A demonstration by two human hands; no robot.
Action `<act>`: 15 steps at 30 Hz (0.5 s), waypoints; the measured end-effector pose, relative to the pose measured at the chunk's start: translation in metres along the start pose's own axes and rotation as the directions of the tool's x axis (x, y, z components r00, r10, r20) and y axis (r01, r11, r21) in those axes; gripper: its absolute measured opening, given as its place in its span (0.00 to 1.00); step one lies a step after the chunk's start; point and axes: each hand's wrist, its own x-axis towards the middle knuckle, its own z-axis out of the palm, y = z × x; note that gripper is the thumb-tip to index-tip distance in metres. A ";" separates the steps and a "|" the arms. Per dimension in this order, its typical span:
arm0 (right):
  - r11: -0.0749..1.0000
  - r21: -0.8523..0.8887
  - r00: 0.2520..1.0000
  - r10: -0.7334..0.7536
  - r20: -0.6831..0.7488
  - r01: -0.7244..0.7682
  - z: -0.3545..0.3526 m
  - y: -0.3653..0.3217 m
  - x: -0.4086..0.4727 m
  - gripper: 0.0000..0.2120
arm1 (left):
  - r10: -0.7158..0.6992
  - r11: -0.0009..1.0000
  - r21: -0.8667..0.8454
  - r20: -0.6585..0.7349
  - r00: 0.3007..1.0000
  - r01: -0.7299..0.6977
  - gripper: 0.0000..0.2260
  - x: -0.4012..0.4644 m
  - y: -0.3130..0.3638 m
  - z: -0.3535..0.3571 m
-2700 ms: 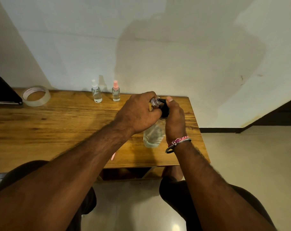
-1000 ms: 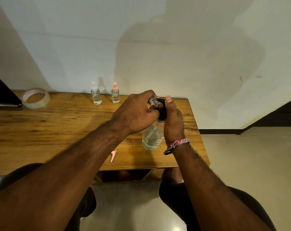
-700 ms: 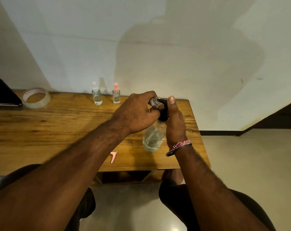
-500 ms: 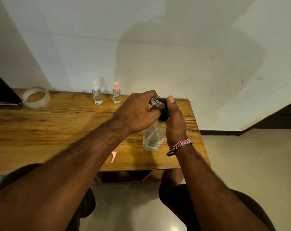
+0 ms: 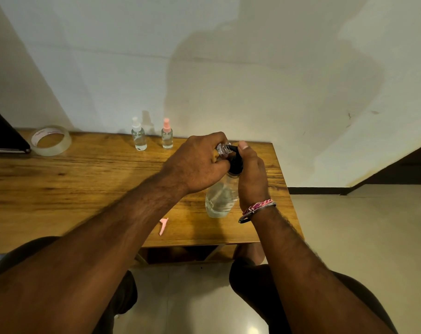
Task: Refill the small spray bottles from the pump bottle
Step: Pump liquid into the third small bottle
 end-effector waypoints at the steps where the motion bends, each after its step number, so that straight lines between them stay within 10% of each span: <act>1: 1.000 -0.003 1.000 -0.001 0.004 0.001 0.000 0.001 0.000 0.21 | -0.004 1.000 0.000 0.005 1.000 0.004 0.06 0.000 0.000 0.000; 15: 0.999 -0.017 0.999 -0.029 0.037 0.030 0.002 -0.007 -0.007 0.20 | 0.006 1.000 -0.027 -0.022 1.000 -0.006 0.06 -0.002 0.005 -0.003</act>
